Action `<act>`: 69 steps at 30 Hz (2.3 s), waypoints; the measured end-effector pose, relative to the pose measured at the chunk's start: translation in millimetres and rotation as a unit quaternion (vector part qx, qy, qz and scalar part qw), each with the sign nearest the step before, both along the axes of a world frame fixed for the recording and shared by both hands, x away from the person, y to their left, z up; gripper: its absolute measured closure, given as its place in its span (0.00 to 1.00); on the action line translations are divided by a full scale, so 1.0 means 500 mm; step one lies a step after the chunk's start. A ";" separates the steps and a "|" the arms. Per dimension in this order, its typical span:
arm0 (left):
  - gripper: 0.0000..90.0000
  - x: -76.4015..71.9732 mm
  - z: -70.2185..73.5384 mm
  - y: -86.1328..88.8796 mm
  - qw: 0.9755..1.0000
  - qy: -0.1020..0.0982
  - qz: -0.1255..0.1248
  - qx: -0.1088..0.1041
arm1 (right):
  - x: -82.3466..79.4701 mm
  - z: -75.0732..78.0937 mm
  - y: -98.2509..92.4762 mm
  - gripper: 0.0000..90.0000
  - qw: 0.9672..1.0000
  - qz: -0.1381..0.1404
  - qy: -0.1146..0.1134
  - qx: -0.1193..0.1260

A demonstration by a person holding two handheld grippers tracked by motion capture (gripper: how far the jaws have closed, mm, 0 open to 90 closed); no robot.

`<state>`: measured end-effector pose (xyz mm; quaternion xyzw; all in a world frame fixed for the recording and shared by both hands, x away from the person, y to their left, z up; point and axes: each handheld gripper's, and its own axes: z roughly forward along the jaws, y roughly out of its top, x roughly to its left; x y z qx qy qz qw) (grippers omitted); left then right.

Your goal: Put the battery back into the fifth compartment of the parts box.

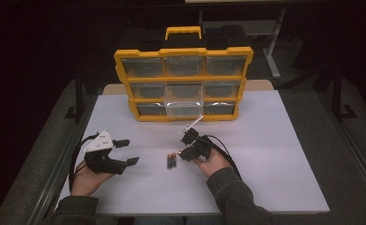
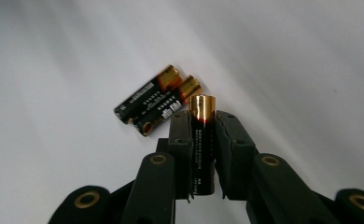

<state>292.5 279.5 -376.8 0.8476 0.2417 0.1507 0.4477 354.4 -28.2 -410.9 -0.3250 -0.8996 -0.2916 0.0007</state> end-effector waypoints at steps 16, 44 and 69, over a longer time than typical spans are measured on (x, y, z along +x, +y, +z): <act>0.30 -0.002 0.001 0.002 1.000 0.005 0.003 -0.011 | -0.004 0.129 -0.041 0.85 0.996 0.066 -0.043 0.034; 0.29 -0.002 0.009 0.011 1.000 0.001 0.008 -0.029 | 0.059 0.357 -0.062 0.85 0.990 0.075 -0.107 0.050; 0.29 0.002 0.007 0.014 1.000 -0.001 0.002 -0.025 | 0.179 0.375 -0.034 0.85 0.993 0.027 -0.116 0.018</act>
